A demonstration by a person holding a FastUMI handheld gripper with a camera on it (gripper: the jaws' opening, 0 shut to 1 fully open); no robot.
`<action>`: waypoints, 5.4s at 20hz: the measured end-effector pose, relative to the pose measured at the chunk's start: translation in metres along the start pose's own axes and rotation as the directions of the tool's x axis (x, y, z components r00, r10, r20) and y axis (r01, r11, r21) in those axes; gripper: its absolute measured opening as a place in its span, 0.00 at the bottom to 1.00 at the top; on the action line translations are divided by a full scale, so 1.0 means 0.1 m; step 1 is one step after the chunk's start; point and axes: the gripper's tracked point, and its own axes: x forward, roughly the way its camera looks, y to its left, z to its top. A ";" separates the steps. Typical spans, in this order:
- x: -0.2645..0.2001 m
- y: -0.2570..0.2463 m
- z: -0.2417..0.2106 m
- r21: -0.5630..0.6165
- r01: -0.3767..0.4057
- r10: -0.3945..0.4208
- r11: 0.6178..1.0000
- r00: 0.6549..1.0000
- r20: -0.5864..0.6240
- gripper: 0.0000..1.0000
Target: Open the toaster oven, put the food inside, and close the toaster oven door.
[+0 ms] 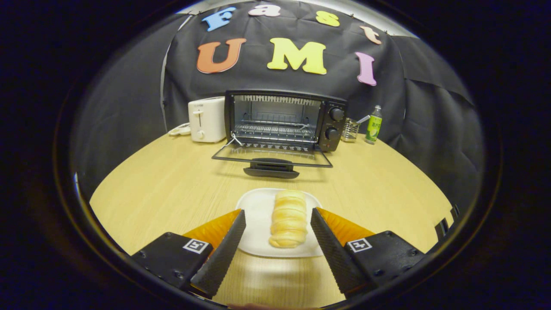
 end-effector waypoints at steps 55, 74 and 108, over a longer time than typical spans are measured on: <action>0.01 -0.07 0.43 0.378 -0.213 0.209 0.901 0.976 0.051 0.46; 0.65 -0.28 1.40 0.712 -0.425 0.189 0.559 0.902 0.389 0.46; 2.36 -0.33 1.87 0.695 -0.270 0.144 0.666 0.961 0.236 0.88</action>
